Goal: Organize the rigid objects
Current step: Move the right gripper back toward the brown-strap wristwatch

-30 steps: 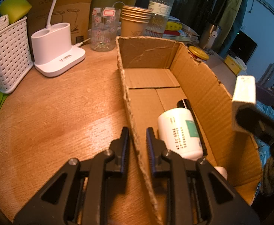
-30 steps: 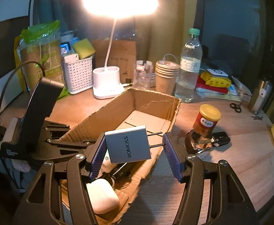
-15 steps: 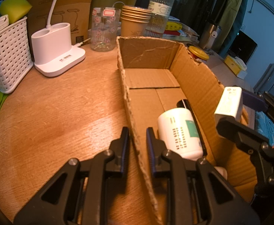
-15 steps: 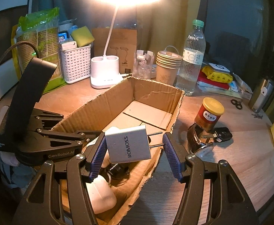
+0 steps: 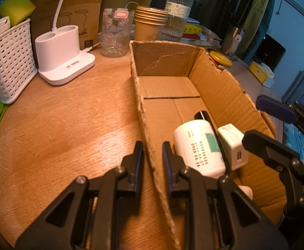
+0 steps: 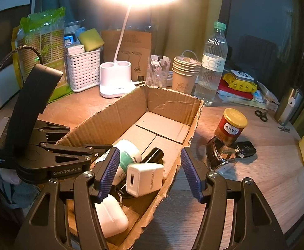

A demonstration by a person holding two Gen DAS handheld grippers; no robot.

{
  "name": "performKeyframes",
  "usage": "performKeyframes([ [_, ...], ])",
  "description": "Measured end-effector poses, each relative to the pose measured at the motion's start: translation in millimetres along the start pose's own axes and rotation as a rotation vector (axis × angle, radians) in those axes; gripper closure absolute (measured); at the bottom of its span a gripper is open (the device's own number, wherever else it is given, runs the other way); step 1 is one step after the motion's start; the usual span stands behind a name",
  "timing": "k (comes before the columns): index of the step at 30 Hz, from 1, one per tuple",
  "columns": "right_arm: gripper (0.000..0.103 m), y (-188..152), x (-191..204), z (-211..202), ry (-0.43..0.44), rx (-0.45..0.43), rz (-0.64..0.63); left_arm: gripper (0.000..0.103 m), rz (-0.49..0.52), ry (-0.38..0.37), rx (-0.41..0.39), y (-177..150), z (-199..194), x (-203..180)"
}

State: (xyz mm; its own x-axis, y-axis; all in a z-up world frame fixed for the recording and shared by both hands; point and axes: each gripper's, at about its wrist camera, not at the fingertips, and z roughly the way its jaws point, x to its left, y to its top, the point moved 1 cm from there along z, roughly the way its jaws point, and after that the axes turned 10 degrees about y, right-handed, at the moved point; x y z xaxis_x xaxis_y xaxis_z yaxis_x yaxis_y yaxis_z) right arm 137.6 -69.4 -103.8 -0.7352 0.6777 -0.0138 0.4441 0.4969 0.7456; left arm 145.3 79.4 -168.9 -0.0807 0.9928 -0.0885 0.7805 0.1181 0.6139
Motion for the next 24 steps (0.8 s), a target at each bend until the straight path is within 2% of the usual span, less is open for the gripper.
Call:
performKeyframes([
  [14, 0.039, 3, -9, -11, 0.0, -0.038, 0.032, 0.083, 0.0, 0.0, 0.0, 0, 0, 0],
  [24, 0.039, 3, -25, -24, -0.034, -0.073, 0.072, 0.083, 0.0, 0.0, 0.0, 0, 0, 0],
])
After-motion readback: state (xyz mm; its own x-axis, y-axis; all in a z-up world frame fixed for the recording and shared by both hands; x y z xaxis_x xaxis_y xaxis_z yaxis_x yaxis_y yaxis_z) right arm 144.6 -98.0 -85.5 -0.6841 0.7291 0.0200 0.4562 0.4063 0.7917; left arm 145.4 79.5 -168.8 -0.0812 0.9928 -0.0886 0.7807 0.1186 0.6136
